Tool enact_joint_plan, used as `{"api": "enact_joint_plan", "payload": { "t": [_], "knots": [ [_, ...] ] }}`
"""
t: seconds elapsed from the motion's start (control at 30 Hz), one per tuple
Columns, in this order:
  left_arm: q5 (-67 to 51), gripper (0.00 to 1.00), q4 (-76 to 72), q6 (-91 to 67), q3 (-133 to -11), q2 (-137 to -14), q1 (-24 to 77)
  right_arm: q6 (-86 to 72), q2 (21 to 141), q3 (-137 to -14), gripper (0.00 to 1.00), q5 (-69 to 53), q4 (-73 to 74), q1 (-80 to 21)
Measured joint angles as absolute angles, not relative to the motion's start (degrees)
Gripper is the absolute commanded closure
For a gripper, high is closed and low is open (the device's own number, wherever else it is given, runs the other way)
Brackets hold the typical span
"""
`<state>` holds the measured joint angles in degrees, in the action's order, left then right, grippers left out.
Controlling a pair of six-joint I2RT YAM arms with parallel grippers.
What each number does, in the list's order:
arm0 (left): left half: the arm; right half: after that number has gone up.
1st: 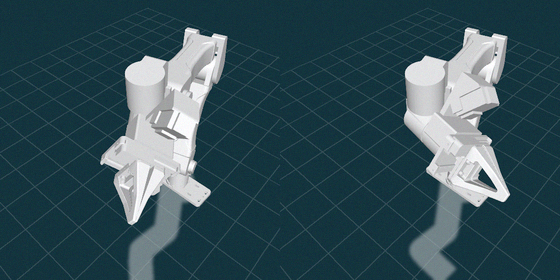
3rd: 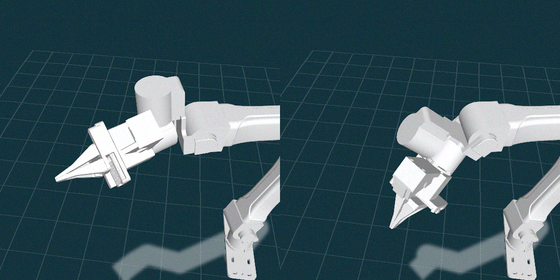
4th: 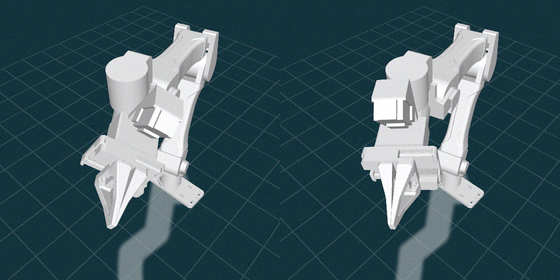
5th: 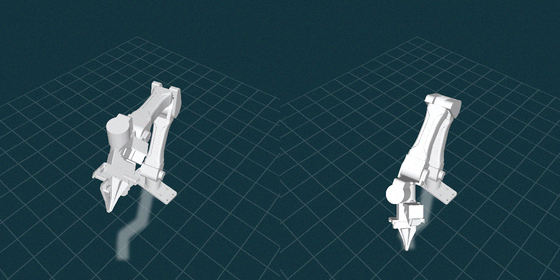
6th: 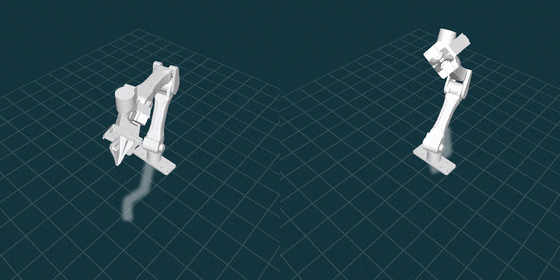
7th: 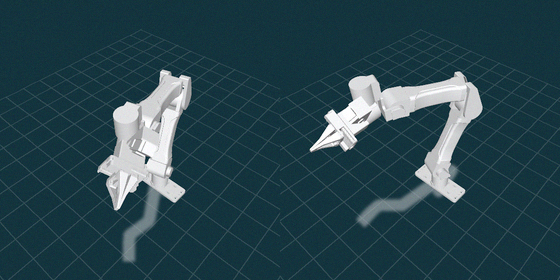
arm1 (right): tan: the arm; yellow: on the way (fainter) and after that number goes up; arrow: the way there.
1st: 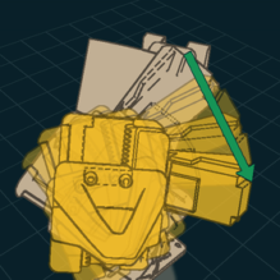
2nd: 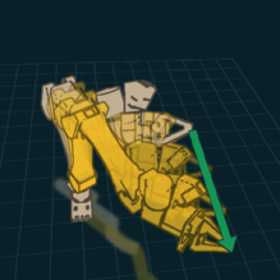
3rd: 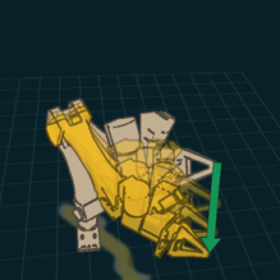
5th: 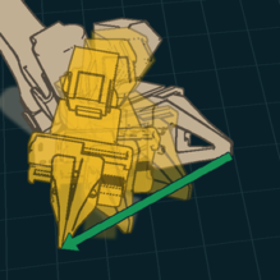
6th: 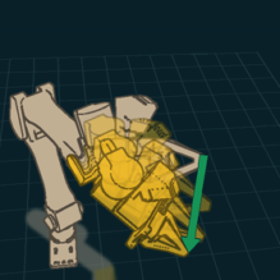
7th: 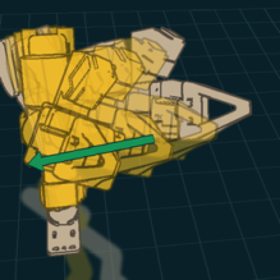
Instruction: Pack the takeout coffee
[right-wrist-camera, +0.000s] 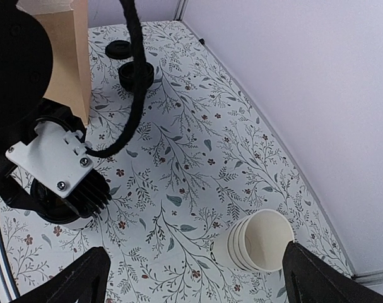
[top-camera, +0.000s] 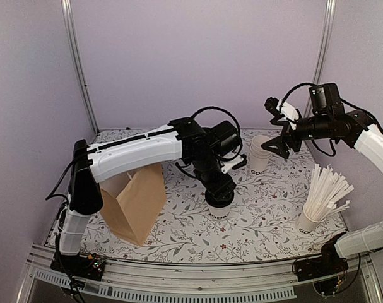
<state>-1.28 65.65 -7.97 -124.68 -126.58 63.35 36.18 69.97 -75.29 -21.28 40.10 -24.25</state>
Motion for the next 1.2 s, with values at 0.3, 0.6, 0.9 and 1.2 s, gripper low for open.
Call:
{"api": "enact_joint_plan", "payload": {
  "t": [0.3,0.6,0.9,1.2],
  "knots": [
    [-2.6,0.24,65.6,-7.9,-124.5,-127.7,63.4,36.2,70.0,-75.3,0.01,-21.6,40.0,-24.3],
    [-3.3,0.17,65.5,-7.7,-123.8,-127.7,63.4,36.2,70.0,-75.2,0.01,-21.7,40.0,-24.3],
    [-2.9,0.13,65.5,-7.5,-123.8,-127.5,63.4,36.3,70.0,-75.2,0.01,-22.8,40.1,-24.3],
    [2.1,0.12,65.9,-7.1,-126.6,-116.9,63.4,39.6,70.1,-75.9,0.01,-26.7,43.6,-24.3]
  ]
}}
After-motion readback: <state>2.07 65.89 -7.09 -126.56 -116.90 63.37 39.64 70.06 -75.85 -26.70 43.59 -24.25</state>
